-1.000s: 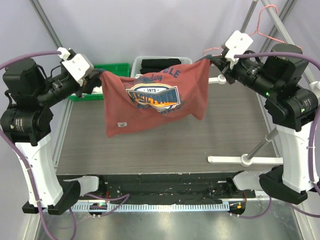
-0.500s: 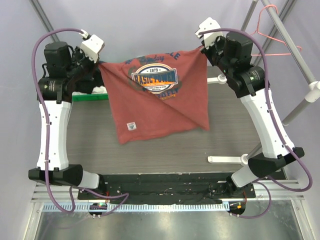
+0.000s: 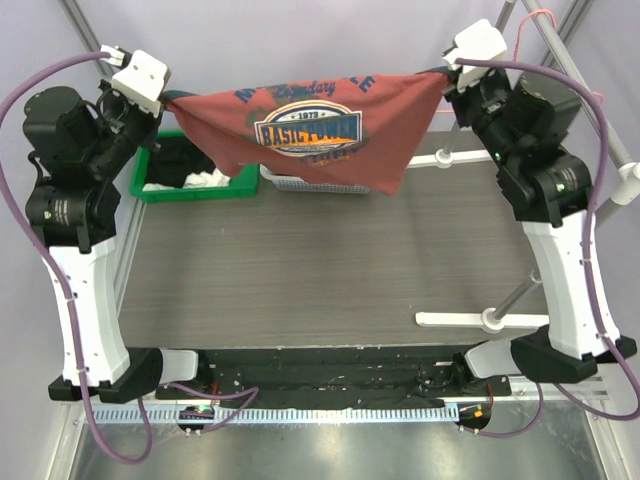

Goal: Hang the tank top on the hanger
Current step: Adjust the hanger at the center of the board.

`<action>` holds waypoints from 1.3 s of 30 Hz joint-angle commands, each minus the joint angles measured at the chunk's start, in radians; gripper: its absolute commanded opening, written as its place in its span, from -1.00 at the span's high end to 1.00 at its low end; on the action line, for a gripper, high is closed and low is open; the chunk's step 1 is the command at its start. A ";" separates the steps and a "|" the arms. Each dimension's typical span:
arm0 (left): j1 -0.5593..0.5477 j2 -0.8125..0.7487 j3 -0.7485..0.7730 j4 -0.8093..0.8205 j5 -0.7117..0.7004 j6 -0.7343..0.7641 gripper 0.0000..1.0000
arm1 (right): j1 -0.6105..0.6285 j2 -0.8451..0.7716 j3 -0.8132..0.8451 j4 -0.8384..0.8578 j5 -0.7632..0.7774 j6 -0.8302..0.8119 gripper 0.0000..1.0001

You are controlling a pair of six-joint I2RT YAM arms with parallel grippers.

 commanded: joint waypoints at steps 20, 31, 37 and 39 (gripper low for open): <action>0.023 0.143 0.024 0.164 -0.132 0.020 1.00 | -0.088 0.119 0.138 0.102 -0.012 0.011 0.98; 0.033 0.041 -0.177 0.085 0.131 -0.008 1.00 | -0.099 -0.039 -0.111 0.019 -0.235 0.043 0.98; 0.033 -0.094 -0.597 -0.024 0.372 0.172 1.00 | -0.097 -0.204 -0.713 -0.044 -0.426 -0.015 0.98; 0.031 -0.122 -0.761 -0.052 0.383 0.246 1.00 | -0.099 -0.236 -0.835 -0.059 -0.452 -0.047 0.98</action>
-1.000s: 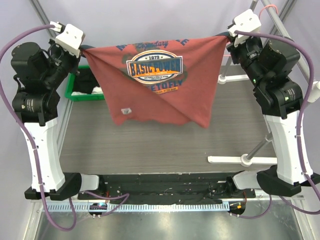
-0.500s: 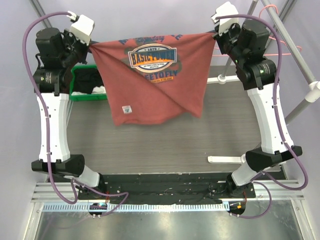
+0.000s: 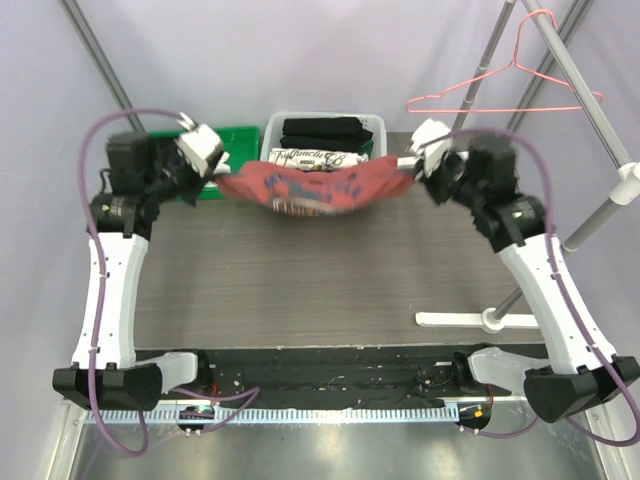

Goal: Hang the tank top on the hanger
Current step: Adjust the hanger at the center of the board.

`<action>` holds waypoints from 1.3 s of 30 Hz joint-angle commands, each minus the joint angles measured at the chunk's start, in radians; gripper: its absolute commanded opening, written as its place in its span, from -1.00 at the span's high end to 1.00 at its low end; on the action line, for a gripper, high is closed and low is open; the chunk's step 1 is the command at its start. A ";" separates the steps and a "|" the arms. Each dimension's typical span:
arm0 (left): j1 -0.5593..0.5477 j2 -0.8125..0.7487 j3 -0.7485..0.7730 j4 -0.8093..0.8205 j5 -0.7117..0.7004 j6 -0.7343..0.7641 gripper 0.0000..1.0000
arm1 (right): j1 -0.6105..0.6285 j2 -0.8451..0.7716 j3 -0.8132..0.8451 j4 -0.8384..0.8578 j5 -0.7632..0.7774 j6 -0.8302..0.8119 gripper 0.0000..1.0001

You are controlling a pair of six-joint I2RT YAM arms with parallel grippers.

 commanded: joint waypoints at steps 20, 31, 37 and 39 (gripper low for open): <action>-0.081 -0.006 -0.619 -0.233 0.016 0.518 1.00 | -0.004 -0.019 -0.517 -0.299 -0.202 -0.268 0.98; -0.083 0.033 -0.639 -0.165 -0.018 0.512 1.00 | -0.005 -0.033 -0.601 -0.173 -0.061 -0.266 0.98; -0.084 0.146 -0.593 -0.137 -0.044 0.508 0.37 | -0.004 0.068 -0.578 -0.141 -0.064 -0.265 0.74; -0.083 0.168 -0.587 -0.126 -0.047 0.506 0.08 | -0.004 0.104 -0.569 -0.136 -0.072 -0.265 0.61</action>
